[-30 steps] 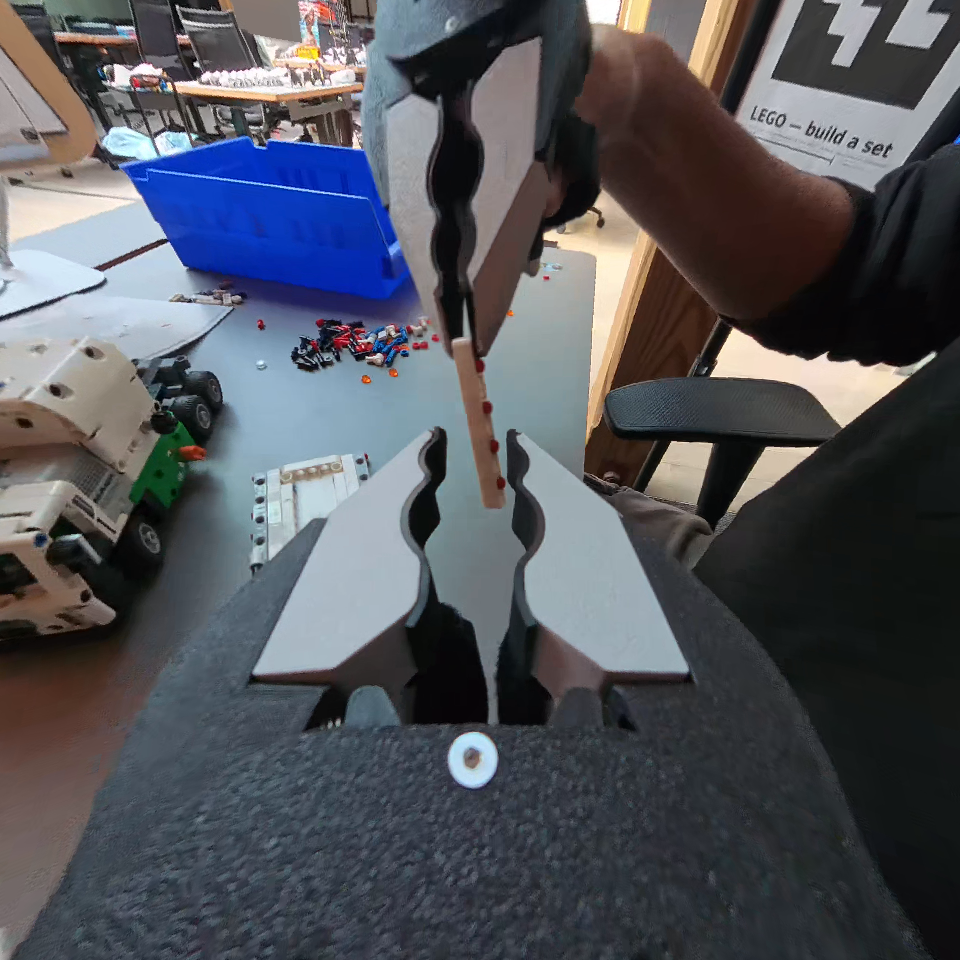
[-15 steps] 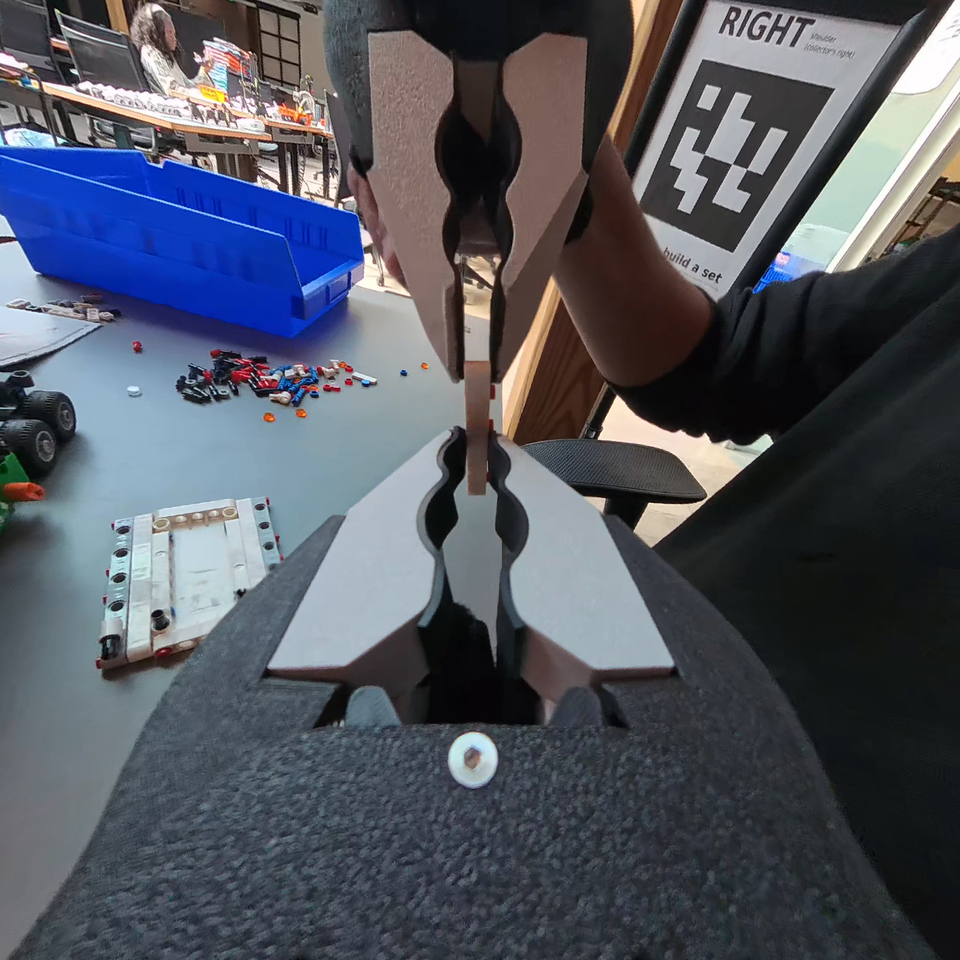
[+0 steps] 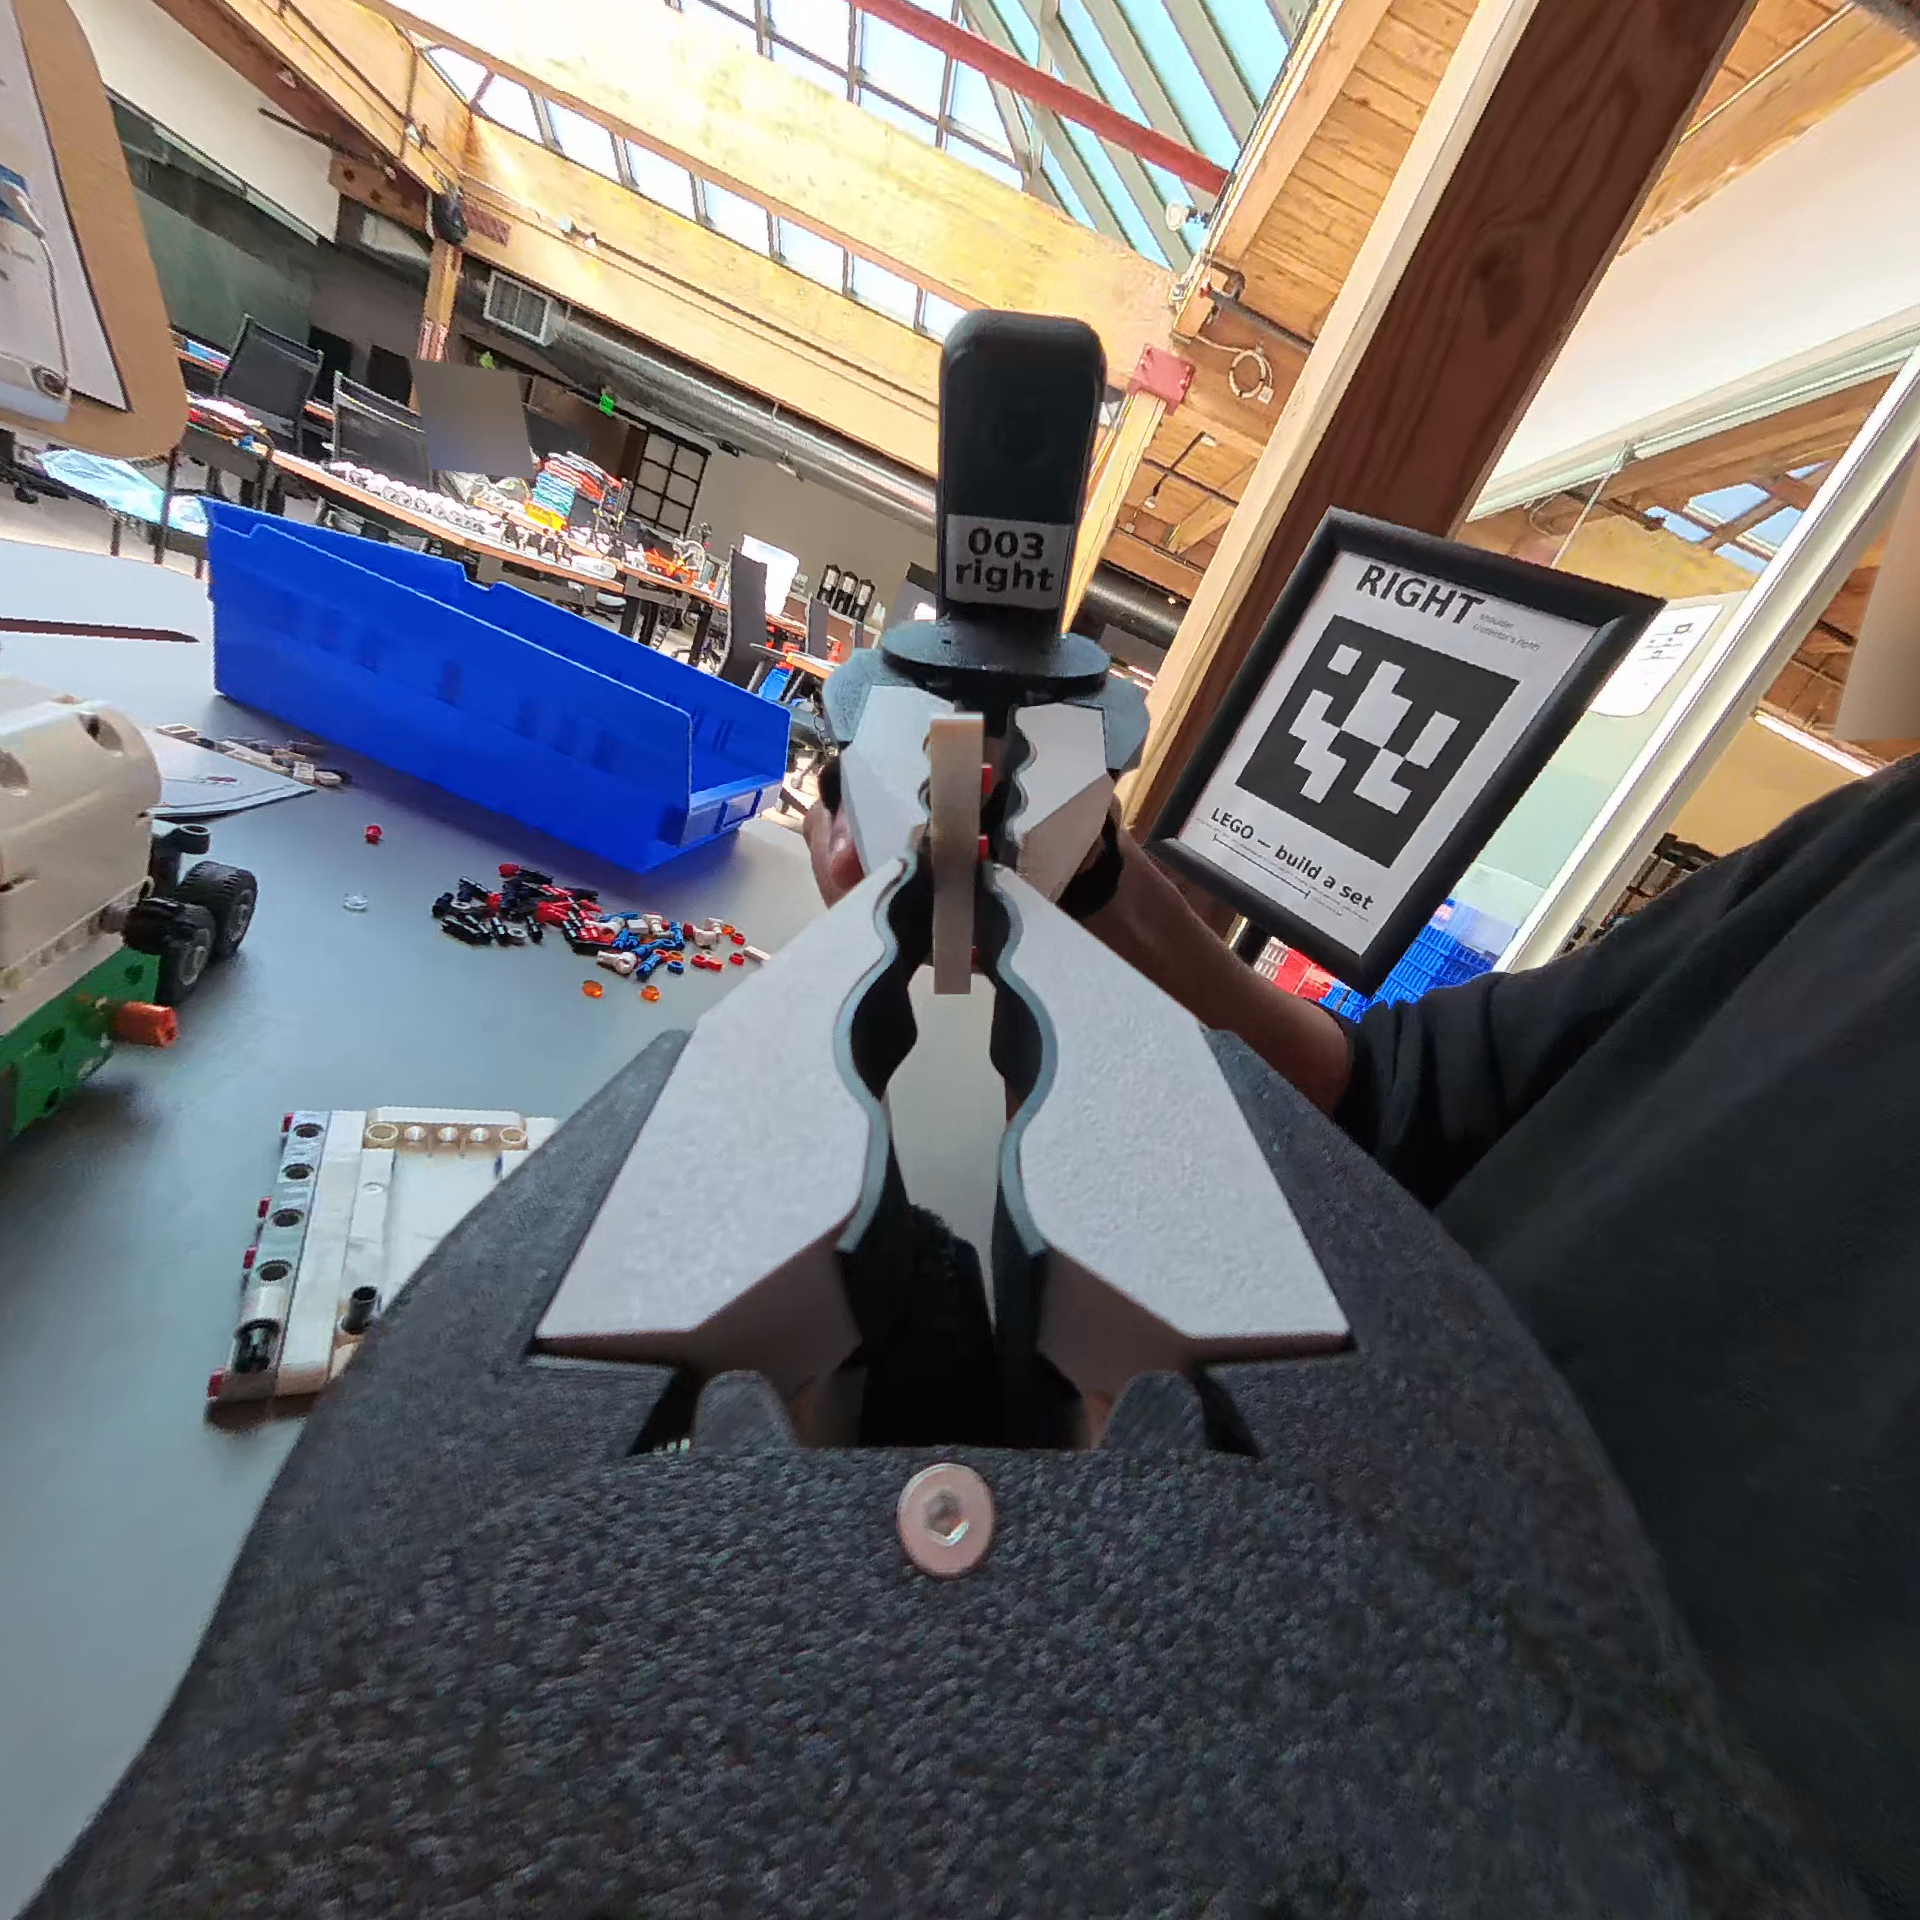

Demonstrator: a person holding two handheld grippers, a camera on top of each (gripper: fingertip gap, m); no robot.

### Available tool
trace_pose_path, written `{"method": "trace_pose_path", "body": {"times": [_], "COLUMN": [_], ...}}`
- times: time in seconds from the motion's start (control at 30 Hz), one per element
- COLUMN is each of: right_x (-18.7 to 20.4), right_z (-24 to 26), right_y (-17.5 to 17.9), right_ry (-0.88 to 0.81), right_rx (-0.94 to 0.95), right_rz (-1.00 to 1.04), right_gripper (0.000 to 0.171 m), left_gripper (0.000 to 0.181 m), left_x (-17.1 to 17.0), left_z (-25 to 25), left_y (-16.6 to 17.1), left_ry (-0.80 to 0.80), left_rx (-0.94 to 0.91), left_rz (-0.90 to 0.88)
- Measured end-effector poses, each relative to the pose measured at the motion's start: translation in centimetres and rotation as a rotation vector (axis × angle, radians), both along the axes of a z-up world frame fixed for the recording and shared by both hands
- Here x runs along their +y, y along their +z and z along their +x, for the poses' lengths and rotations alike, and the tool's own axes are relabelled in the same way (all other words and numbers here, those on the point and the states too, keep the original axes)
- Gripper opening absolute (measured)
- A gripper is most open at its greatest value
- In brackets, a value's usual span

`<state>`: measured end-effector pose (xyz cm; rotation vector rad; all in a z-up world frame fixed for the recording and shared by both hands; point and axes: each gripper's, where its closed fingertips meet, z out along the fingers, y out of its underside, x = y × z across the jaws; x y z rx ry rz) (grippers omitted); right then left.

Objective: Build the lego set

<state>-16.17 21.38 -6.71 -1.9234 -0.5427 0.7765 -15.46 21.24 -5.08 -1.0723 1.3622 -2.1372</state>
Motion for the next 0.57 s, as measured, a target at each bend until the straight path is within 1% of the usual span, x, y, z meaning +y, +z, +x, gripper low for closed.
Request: {"method": "trace_pose_path", "body": {"times": [0.1, 0.17, 0.27, 0.33, 0.43, 0.5, 0.57], "right_x": [0.2, 0.3, 0.1, 0.5, 1.0, 0.2, -1.3], "right_z": [0.1, 0.3, 1.1, 2.6, 7.6, 10.4, 12.2], "right_y": [-0.2, -0.5, -1.8, -2.5, -4.9, -6.6, -8.0], "right_ry": [0.032, 0.046, 0.075, 0.056, -0.076, -0.143, -0.164], "right_rx": [0.037, 0.041, -0.016, -0.051, -0.216, -0.311, -0.395], "right_rz": [-0.016, -0.018, -0.051, -0.067, -0.149, -0.222, -0.288], "right_gripper": [0.007, 0.006, 0.006, 0.006, 0.006, 0.006, 0.006], "left_gripper": [0.005, 0.005, 0.008, 0.013, 0.015, 0.019, 0.02], "left_x": [-0.1, 0.0, 0.1, 1.7, 5.6, 8.3, 9.9], "left_z": [0.4, 0.6, 1.1, 1.4, 1.7, 1.9, 2.1], "left_y": [-0.2, -0.5, -2.2, -3.2, -4.3, -5.3, -6.2], "left_ry": [0.004, -0.002, 0.026, 0.108, 0.273, 0.375, 0.412], "left_rx": [0.004, 0.016, 0.067, 0.106, 0.157, 0.203, 0.252], "left_rz": [-0.004, -0.002, 0.123, 0.206, 0.306, 0.386, 0.431]}}
